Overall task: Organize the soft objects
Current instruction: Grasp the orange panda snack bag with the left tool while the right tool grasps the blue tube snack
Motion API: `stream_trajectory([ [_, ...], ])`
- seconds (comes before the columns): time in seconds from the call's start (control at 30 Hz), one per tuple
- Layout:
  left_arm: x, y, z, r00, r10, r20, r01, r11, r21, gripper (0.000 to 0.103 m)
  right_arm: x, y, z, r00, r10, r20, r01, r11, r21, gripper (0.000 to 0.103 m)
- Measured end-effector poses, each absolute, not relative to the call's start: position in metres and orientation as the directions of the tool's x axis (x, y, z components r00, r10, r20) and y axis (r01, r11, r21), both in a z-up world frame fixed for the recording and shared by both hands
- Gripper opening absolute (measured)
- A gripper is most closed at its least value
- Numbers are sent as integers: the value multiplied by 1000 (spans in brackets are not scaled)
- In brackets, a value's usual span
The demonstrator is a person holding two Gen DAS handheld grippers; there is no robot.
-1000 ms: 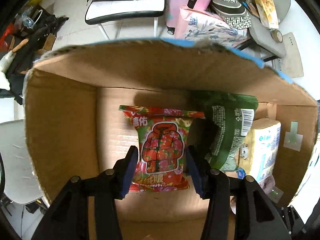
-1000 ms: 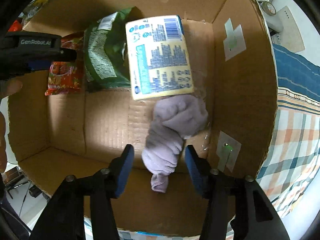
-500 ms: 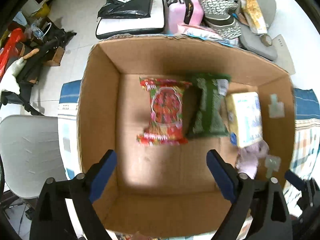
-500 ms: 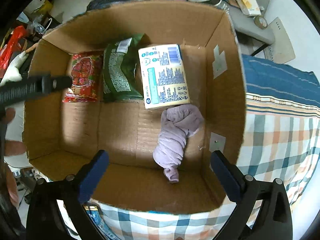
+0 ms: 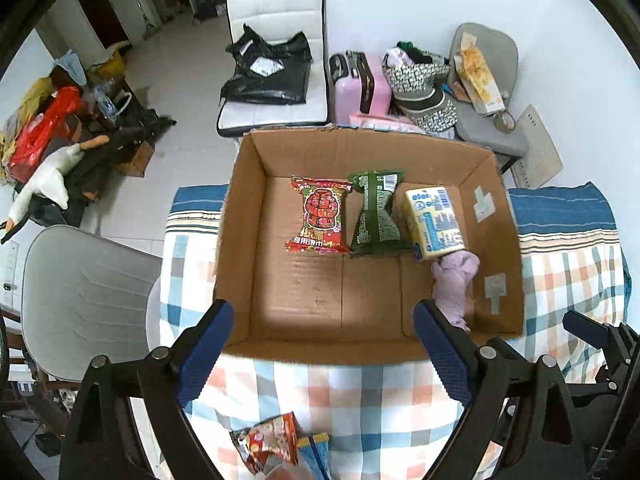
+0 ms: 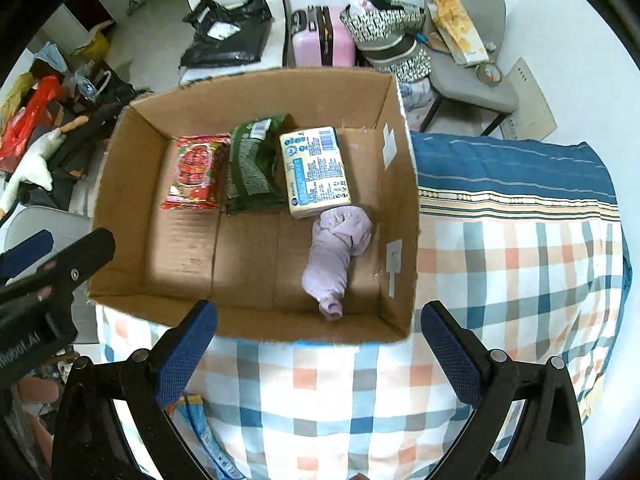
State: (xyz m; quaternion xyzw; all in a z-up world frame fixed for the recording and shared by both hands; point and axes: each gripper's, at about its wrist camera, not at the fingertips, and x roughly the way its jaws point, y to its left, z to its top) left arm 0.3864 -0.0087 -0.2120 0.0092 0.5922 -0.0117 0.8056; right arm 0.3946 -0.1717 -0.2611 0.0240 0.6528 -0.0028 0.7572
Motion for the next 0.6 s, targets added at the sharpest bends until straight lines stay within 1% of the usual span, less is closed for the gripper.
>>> stream_trajectory([
  [0.2,353,-4,-194,321,-24,-947,0,1000,-25,92,363,-170,-230,198,31,-980,29,999,38,103],
  [0.4,321,10,-184,336,-13,-942,-44,999,-30,92,337,-166,-214,213,43,-976,16,999,48,103],
  [0.5,295,24,-186,338,30,-940,-74,997,5,92,322,-163,-214,203,65,-977,8,998,68,103],
  [0.6,263,43,-200,309,94,-947,-116,991,61,92,301,-154,-229,157,109,-981,-16,994,108,103],
])
